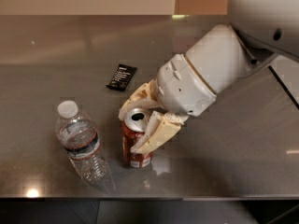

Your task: Move coke can near water bottle

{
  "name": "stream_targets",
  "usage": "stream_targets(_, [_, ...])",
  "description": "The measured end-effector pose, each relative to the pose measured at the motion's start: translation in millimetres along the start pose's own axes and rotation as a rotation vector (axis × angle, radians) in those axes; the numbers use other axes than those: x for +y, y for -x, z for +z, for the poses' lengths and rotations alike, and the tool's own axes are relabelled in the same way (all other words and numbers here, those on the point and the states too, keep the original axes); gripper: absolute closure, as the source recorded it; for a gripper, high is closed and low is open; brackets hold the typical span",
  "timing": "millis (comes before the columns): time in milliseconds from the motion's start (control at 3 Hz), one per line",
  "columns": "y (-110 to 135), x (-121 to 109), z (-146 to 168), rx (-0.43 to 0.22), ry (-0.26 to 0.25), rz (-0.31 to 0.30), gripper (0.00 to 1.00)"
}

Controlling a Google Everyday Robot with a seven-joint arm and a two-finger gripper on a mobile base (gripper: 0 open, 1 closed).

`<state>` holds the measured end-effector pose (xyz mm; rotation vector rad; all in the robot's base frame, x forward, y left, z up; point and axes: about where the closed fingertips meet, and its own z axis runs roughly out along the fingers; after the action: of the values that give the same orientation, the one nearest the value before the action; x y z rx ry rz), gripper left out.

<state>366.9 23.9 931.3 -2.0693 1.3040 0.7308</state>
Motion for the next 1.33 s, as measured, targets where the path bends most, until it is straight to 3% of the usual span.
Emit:
stream_targets(333, [0.8, -0.3, 15.2, 0.013, 0.016, -0.004, 0.96])
stream_targets(667, [1.3, -2.5, 25.3, 0.025, 0.02, -0.001, 0.78])
stream_targets(1333, [-0.9, -5.2, 34.9, 0.037, 0.02, 0.006, 0.32])
